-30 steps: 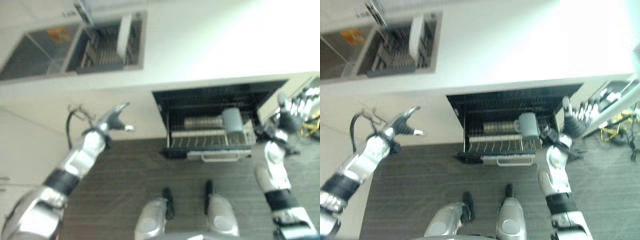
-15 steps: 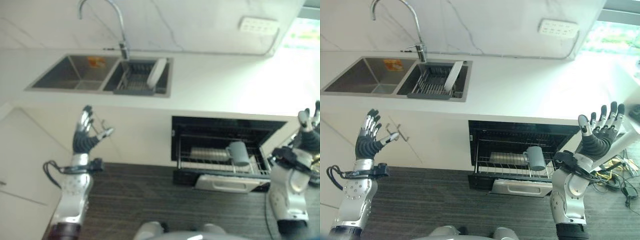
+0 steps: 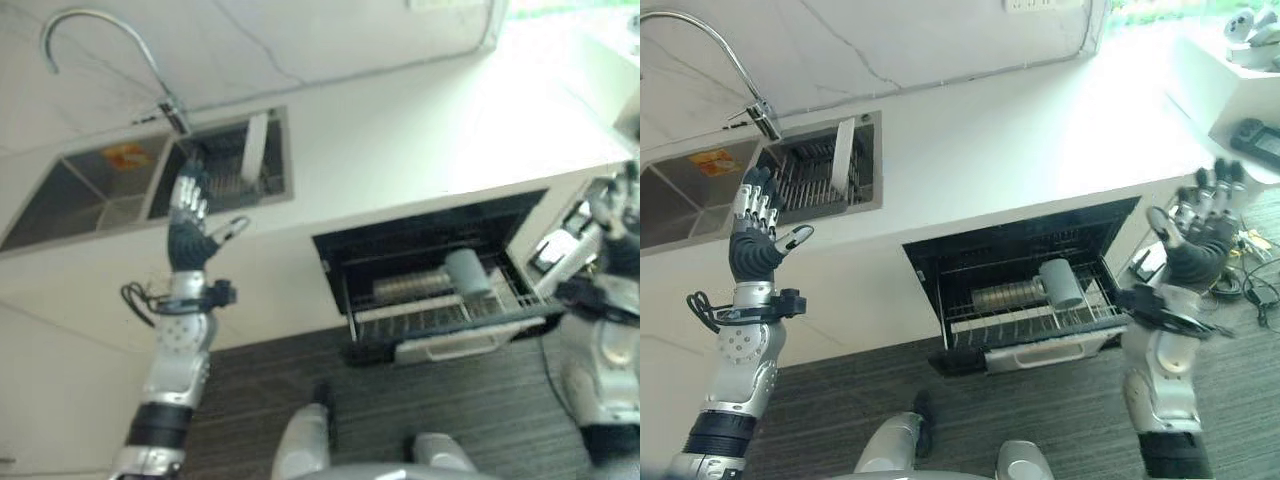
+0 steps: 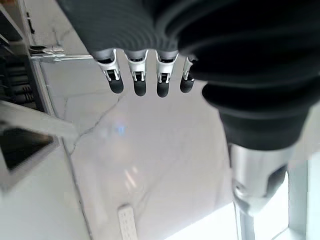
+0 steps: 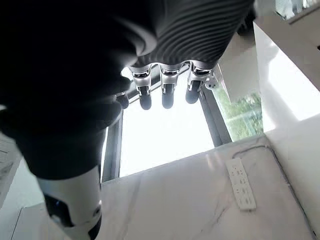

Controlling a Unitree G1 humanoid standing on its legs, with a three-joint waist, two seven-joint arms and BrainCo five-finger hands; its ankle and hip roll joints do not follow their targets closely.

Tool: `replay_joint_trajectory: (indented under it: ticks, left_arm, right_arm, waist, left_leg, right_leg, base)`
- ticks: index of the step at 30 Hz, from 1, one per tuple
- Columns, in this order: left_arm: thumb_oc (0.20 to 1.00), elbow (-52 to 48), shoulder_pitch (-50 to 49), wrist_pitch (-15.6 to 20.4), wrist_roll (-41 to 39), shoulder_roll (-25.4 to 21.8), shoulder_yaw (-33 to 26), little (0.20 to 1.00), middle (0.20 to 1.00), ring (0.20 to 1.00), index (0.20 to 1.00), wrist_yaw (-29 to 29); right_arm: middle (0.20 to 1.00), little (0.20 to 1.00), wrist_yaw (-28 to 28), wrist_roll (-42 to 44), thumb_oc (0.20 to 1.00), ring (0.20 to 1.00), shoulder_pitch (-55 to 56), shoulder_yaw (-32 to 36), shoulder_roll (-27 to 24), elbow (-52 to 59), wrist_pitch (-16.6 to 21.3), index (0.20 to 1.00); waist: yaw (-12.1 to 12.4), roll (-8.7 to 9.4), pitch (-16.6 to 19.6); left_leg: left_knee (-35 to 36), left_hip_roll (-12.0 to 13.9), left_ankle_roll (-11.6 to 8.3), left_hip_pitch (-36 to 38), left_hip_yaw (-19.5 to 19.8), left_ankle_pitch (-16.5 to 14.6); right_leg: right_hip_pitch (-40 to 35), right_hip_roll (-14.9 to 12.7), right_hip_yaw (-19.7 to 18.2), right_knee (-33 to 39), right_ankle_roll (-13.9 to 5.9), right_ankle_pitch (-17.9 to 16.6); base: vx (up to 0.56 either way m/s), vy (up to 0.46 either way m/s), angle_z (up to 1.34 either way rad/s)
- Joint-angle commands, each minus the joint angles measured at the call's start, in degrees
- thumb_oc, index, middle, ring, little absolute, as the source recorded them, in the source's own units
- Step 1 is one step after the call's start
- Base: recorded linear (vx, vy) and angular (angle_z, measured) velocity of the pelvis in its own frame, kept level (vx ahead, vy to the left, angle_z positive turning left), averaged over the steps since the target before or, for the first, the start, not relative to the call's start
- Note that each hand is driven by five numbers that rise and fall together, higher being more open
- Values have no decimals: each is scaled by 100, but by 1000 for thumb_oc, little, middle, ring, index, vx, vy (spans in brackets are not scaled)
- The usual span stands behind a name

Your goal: Place the dishes in the dishwasher.

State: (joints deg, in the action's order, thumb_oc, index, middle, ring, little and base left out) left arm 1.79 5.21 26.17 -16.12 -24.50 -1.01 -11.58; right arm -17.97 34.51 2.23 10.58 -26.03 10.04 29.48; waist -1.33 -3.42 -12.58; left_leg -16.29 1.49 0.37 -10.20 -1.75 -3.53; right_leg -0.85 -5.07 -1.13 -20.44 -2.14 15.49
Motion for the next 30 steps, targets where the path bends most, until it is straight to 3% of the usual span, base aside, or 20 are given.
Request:
replay_joint_trajectory:
  ticks: [1,3,4,7,10,12,17,21,24,26,27,30]
  left_arm:
    - [1000,-669,-221,240,295,-489,-177,1000,1000,1000,1000,-92]
    - [1000,-648,-292,277,402,-576,-324,1000,1000,1000,1000,-200]
    - [1000,-663,-365,339,461,-607,-403,1000,1000,1000,1000,-321]
    - [1000,-631,-313,269,497,-636,-493,1000,1000,1000,1000,-434]
    - [1000,-511,-326,345,665,-590,-534,1000,1000,1000,1000,-698]
    - [1000,-541,-350,513,813,-472,-465,1000,1000,1000,1000,-691]
    - [1000,-581,-74,336,904,-396,-77,1000,1000,1000,1000,-594]
    - [1000,-717,67,203,486,-316,217,1000,1000,1000,1000,-220]
    - [1000,-813,93,77,302,-274,325,1000,1000,1000,1000,139]
    - [1000,-857,137,-34,312,-314,444,1000,1000,1000,1000,206]
    - [1000,-808,190,-62,293,-319,478,1000,1000,1000,1000,267]
    - [1000,-616,294,-61,481,-384,683,1000,1000,1000,1000,409]
  right_arm:
    - [1000,1000,148,133,1000,1000,-554,-220,189,63,172,1000]
    - [1000,1000,149,76,1000,1000,-722,-309,264,92,-24,1000]
    - [1000,1000,170,134,1000,1000,-860,-392,286,81,-164,1000]
    - [1000,1000,79,51,1000,1000,-946,-565,288,25,-98,1000]
    - [1000,1000,139,166,1000,1000,-1075,-636,218,-103,-42,1000]
    - [1000,1000,184,206,1000,1000,-1217,-648,179,-151,-72,1000]
    - [1000,1000,151,410,1000,1000,-1316,-645,71,-51,-108,1000]
    - [1000,1000,427,371,1000,1000,-1200,-684,50,11,-530,1000]
    - [1000,1000,621,276,1000,1000,-1260,-859,72,32,-861,1000]
    - [1000,1000,618,107,1000,1000,-1383,-1024,1,85,-1026,1000]
    - [1000,1000,626,52,1000,1000,-1380,-1013,-37,100,-1070,1000]
    - [1000,1000,586,458,1000,1000,-1070,-969,-125,183,-933,1000]
  waist:
    - [227,173,430]
    - [381,181,503]
    - [490,173,546]
    - [557,262,581]
    - [633,349,505]
    - [681,378,470]
    - [619,441,425]
    - [463,565,406]
    - [441,554,405]
    - [455,457,429]
    - [431,424,432]
    - [319,347,457]
  left_leg:
    - [-90,-86,-3,-79,251,-137]
    - [-90,-99,70,16,-7,-246]
    - [-90,-72,105,12,-122,-303]
    - [-90,-267,159,-172,-62,-272]
    - [-90,-411,97,-397,-25,-96]
    - [-90,-420,5,-544,7,45]
    - [-90,-373,-87,-777,-81,223]
    - [-90,-368,-8,-345,-591,69]
    - [-90,-116,-121,-277,-411,79]
    - [-90,245,-372,-550,40,283]
    - [-90,318,-420,-651,85,374]
    - [-90,384,-357,-583,-118,230]
  right_leg:
    - [-32,-298,417,325,-367,-735]
    - [48,-385,972,325,-421,-795]
    - [37,-262,1177,325,-414,-784]
    - [60,385,1051,325,-228,-791]
    - [81,560,858,325,-28,-500]
    - [111,610,805,325,34,-450]
    - [226,807,616,325,121,-499]
    - [290,599,773,325,96,-621]
    - [225,517,830,325,61,-620]
    - [106,517,712,325,50,-525]
    - [53,516,662,325,46,-487]
    - [-14,333,792,325,-39,-465]
  base:
    - [212,369,-25]
    - [106,297,-37]
    - [0,181,-72]
    - [-34,43,-68]
    - [-79,-60,-3]
    - [-99,-71,-9]
    - [-98,-108,4]
    - [-66,-54,15]
    - [3,104,69]
    - [110,323,36]
    - [173,382,20]
    - [146,285,31]
